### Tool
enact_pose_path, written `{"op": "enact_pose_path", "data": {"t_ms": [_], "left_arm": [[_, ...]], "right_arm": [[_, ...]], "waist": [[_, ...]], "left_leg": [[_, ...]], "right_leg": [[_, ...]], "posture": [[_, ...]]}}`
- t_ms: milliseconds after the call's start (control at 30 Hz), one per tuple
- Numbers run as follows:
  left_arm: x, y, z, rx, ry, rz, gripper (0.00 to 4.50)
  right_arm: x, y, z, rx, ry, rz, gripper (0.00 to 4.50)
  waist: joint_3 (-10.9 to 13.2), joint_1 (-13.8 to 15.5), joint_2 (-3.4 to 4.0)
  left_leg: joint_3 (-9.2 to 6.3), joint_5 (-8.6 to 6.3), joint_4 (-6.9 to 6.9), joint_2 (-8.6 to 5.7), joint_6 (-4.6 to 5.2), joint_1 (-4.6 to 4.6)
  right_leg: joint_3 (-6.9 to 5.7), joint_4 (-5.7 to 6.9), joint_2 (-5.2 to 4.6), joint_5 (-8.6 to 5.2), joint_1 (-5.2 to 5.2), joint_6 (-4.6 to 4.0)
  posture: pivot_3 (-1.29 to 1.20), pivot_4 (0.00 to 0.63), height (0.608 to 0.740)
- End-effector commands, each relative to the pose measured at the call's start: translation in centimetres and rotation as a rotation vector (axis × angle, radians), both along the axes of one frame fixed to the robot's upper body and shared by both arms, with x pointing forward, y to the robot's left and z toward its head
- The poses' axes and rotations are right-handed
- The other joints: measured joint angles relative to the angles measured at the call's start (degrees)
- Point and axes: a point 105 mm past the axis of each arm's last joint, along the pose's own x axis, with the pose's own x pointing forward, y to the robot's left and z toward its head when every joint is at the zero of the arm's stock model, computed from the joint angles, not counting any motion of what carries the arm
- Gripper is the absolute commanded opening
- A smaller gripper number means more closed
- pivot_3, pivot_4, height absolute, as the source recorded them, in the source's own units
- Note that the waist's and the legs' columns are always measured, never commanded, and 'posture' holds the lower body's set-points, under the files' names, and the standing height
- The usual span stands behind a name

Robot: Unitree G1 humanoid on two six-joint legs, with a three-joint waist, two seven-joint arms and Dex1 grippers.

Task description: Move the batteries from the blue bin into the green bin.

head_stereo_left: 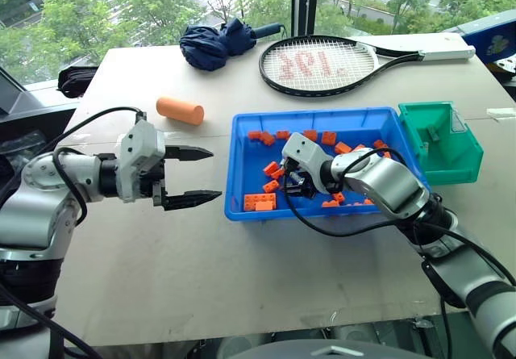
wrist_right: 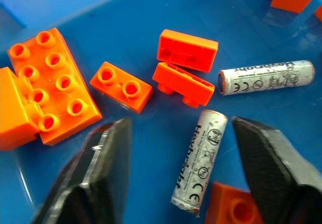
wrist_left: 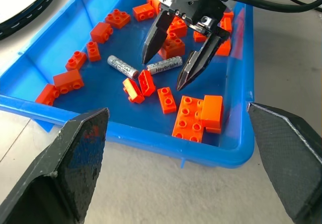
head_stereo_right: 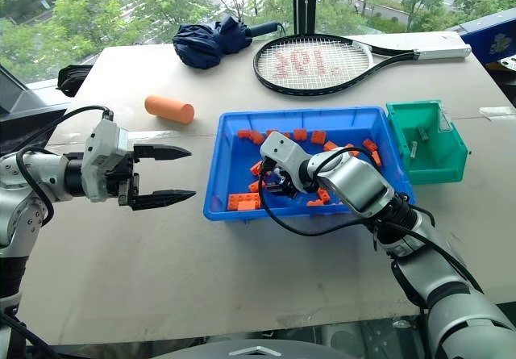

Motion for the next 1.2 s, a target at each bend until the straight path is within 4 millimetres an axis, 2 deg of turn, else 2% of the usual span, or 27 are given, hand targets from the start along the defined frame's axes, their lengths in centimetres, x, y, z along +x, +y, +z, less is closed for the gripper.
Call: {"op": "enact_pose_path", "data": {"t_ms": [33, 100, 167, 367, 433, 567, 667, 800, 1000, 1200], "left_arm": [[-0.2, -0.1, 1.6, 0.005, -0.06, -0.006, 4.5], [-0.2, -0.5, 2.0, -0.007, -0.067, -0.019, 4.5], [-0.3, -1.1, 2.7, -0.037, -0.076, -0.046, 4.5], [-0.6, -3.1, 5.0, -0.148, -0.104, -0.114, 4.5], [-0.6, -3.6, 5.8, -0.19, -0.114, -0.125, 4.5], [-0.3, -5.4, 6.6, -0.253, -0.105, -0.162, 4.5], [-0.3, -6.5, 6.8, -0.264, -0.115, -0.199, 4.5], [0.0, -7.1, 7.3, -0.287, -0.111, -0.208, 4.5], [0.4, -7.2, 7.3, -0.274, -0.117, -0.199, 4.5], [0.5, -6.6, 7.2, -0.262, -0.123, -0.173, 4.5]], "right_arm": [[-0.1, 0.6, 1.0, 0.017, -0.037, 0.036, 1.27], [0.2, 0.3, 1.9, 0.045, -0.054, 0.015, 0.47], [0.6, -0.3, 3.4, 0.094, -0.075, -0.024, 0.04], [0.5, -3.8, 9.0, 0.34, -0.144, -0.164, 0.04], [0.6, -5.9, 10.6, 0.394, -0.166, -0.255, 0.04], [2.1, -14.4, 11.7, 0.294, -0.283, -0.574, 0.04], [2.1, -18.8, 12.0, 0.253, -0.325, -0.699, 0.04], [2.1, -21.4, 12.0, 0.23, -0.325, -0.764, 0.04], [2.4, -24.7, 10.2, 0.175, -0.278, -0.845, 0.04], [2.9, -25.9, 10.9, 0.147, -0.35, -0.85, 2.88]], "waist": [[0.0, 0.0, 0.0], [0.0, 0.0, 0.0], [0.0, 0.1, 0.0], [0.0, 0.3, -0.01], [0.0, 0.2, -0.01], [0.0, 0.7, -0.02], [0.0, 0.9, -0.02], [0.0, 0.1, -0.01], [0.0, 0.3, -0.01], [0.0, 0.4, 0.0]], "left_leg": [[0.0, 0.0, 0.0, 0.0, 0.0, 0.0], [0.0, 0.0, 0.0, 0.0, 0.0, 0.0], [-0.01, 0.0, 0.01, 0.0, 0.0, 0.0], [-0.07, 0.0, 0.03, -0.03, 0.0, -0.02], [-0.07, 0.0, 0.01, -0.02, 0.0, -0.02], [-0.07, 0.01, 0.06, -0.04, -0.01, -0.02], [-0.03, 0.0, 0.06, -0.07, 0.0, -0.02], [0.07, 0.01, 0.02, -0.01, -0.01, 0.0], [0.17, 0.01, 0.0, 0.01, 0.0, 0.02], [0.17, 0.01, 0.02, 0.0, 0.0, 0.0]], "right_leg": [[0.0, 0.0, 0.0, 0.0, 0.0, 0.0], [0.0, 0.0, 0.0, 0.0, 0.0, 0.0], [-0.01, 0.0, 0.0, 0.0, 0.0, 0.0], [-0.05, -0.01, -0.03, 0.0, 0.03, 0.0], [-0.05, 0.02, -0.03, 0.0, 0.03, 0.0], [-0.08, 0.01, -0.04, 0.0, 0.04, 0.0], [-0.04, 0.0, -0.08, 0.0, 0.1, 0.0], [0.07, 0.05, -0.05, 0.0, 0.06, 0.0], [0.18, 0.04, -0.03, 0.0, 0.02, 0.0], [0.18, 0.04, -0.04, 0.0, 0.02, 0.01]], "posture": [[0.0, 0.15, 0.74], [0.0, 0.15, 0.74], [0.0, 0.15, 0.74], [0.0, 0.15, 0.74], [0.0, 0.15, 0.74], [0.0, 0.15, 0.74], [0.0, 0.15, 0.74], [0.0, 0.15, 0.74], [0.0, 0.15, 0.74], [0.0, 0.15, 0.74]]}}
